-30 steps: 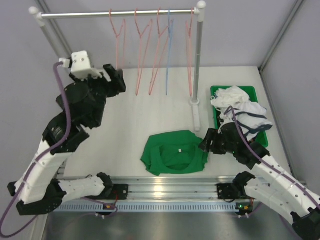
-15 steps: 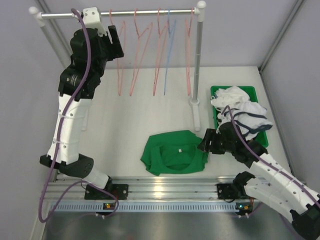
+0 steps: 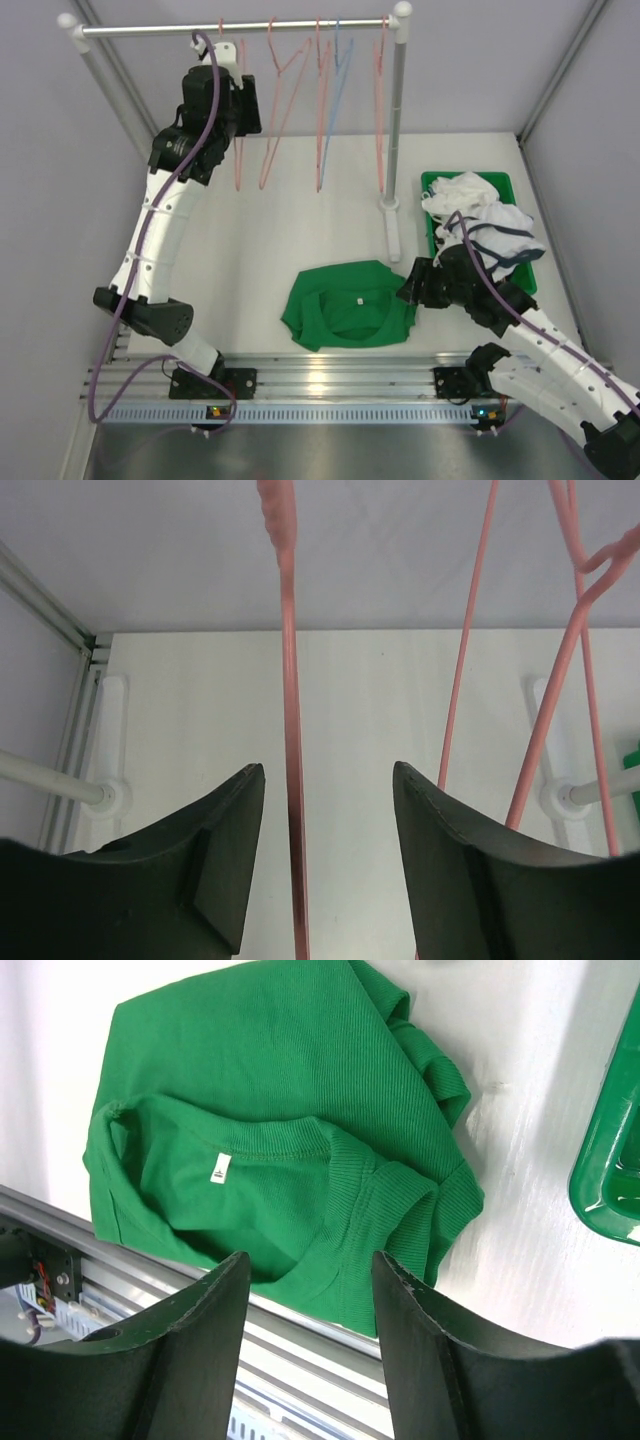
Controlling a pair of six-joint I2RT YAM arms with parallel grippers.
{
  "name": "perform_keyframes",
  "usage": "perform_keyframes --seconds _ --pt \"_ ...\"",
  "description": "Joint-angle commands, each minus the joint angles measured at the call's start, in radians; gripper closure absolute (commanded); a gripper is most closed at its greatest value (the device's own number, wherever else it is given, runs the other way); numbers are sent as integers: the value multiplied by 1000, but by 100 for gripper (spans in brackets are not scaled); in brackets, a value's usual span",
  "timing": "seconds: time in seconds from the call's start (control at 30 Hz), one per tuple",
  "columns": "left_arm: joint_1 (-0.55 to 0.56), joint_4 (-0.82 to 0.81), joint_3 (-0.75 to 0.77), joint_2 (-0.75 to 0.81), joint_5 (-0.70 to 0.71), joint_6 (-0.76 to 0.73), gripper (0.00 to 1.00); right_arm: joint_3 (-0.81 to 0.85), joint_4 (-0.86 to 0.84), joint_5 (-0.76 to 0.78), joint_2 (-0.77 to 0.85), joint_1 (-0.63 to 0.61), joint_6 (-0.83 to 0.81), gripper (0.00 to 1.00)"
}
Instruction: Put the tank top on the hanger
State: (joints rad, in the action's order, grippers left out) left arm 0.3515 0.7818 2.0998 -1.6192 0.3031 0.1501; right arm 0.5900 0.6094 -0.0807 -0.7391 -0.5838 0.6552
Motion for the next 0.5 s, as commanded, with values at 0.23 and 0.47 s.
perform_keyframes --seconds 0.23,0.47 --pt "-5 -39 -61 19 57 -40 58 1 -37 -2 9 13 -3 59" --pt "-5 -61 -50 30 80 -55 78 -7 -46 -4 7 12 1 64"
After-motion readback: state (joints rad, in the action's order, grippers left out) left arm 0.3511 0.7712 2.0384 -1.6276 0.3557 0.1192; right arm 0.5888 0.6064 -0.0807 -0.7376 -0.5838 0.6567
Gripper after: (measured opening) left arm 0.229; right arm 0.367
